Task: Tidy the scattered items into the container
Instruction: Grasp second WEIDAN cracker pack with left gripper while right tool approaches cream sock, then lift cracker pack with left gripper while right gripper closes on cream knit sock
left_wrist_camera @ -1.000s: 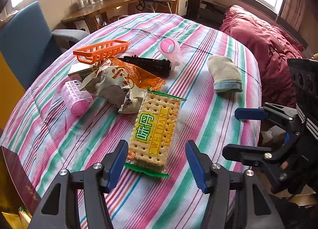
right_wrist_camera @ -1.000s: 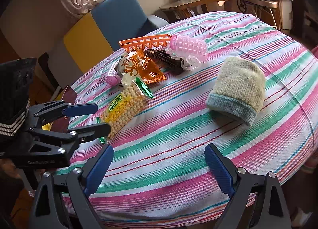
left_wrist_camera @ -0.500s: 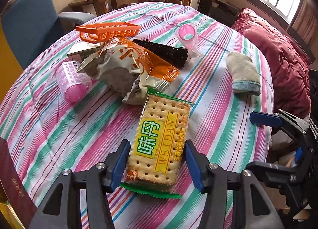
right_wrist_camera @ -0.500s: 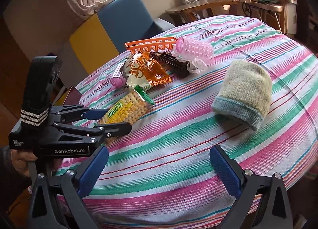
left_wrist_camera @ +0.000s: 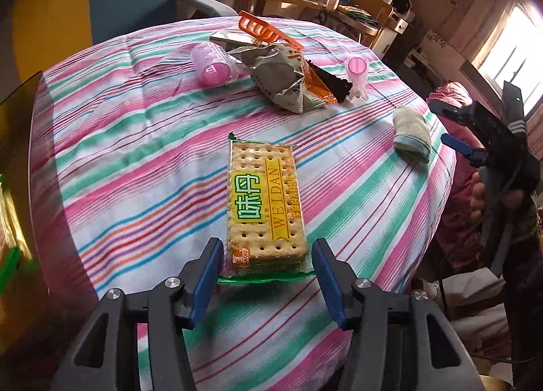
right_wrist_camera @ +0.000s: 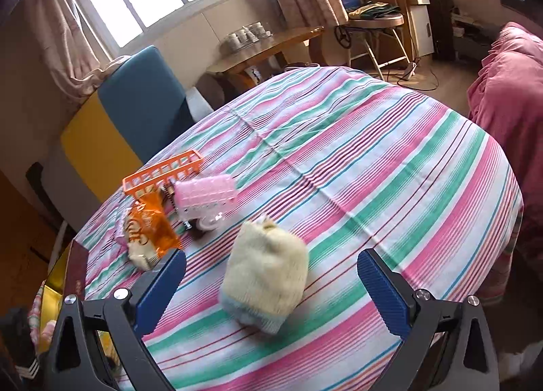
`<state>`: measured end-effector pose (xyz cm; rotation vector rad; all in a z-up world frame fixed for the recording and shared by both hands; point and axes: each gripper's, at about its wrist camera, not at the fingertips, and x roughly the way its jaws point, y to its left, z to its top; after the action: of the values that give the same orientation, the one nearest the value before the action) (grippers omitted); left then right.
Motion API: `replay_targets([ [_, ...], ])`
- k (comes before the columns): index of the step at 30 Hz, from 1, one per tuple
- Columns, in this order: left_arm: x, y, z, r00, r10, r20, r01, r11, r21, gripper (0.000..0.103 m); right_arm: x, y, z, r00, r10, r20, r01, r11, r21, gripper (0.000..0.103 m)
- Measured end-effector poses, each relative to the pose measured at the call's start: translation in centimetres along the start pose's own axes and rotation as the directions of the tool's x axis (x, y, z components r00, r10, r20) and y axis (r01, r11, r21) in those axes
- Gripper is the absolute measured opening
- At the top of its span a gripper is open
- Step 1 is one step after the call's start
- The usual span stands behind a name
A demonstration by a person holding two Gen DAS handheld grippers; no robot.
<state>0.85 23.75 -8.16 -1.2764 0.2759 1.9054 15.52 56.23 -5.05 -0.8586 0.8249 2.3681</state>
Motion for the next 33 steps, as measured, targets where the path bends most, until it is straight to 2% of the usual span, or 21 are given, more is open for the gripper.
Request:
replay_targets([
  [3,-0.5,0.1,-0.9,1.0,0.003,0.009,-0.003,1.0,-0.016,0.056,2.1,0.9,0.9,0.998,0.032,-0.055,-0.033,0.999,-0.02,0.1],
  [4,-0.6,0.1,-1.2,1.0,0.005,0.012,-0.004,1.0,-0.02,0.056,2.7,1.5,1.0,0.996,0.049,-0.076,-0.052,0.998,-0.033,0.095],
  [6,-0.8,0.1,-1.3,1.0,0.004,0.014,-0.003,0.999,-0.035,0.056,2.9,3.7,0.5,0.987,0.104,-0.119,-0.116,0.989,-0.094,0.095],
  [8,-1.1,0.5,-1.6,1.0,-0.003,0.016,0.004,0.999,-0.053,0.056,2.6,6.1,-0.6,0.968,0.186,-0.17,-0.213,0.965,-0.155,0.095],
  [12,-1.5,0.7,-2.1,1.0,-0.003,0.02,0.004,0.998,-0.06,0.057,2.3,9.8,-3.9,0.929,0.268,-0.256,-0.329,0.915,-0.233,0.095],
  [15,-1.9,0.7,-2.6,1.0,0.0,0.023,0.001,0.998,-0.061,0.057,2.1,11.1,-5.7,0.906,0.309,-0.288,-0.38,0.895,-0.235,0.095],
  [17,-2.2,0.8,-2.8,1.0,0.004,0.023,-0.002,0.998,-0.063,0.057,1.9,11.1,-6.0,0.903,0.317,-0.288,-0.384,0.899,-0.213,0.095],
  [20,-2.8,0.9,-3.0,0.999,0.008,0.036,-0.006,0.998,-0.058,0.057,0.9,10.7,-6.4,0.905,0.316,-0.285,-0.379,0.903,-0.201,0.092],
  [24,-3.5,0.8,-2.7,0.998,0.001,0.064,0.002,0.999,-0.046,0.057,-1.1,10.3,-6.7,0.929,0.266,-0.258,-0.329,0.912,-0.244,0.092],
  [27,-3.4,0.6,-1.7,0.997,0.0,0.072,0.003,0.999,-0.038,0.057,-2.0,10.0,-6.9,0.943,0.225,-0.244,-0.289,0.918,-0.271,0.092],
  [33,-2.1,-0.1,0.7,0.998,0.028,0.054,-0.027,1.0,-0.015,0.057,-1.8,9.8,-7.2,0.955,0.181,-0.237,-0.242,0.934,-0.263,0.092],
])
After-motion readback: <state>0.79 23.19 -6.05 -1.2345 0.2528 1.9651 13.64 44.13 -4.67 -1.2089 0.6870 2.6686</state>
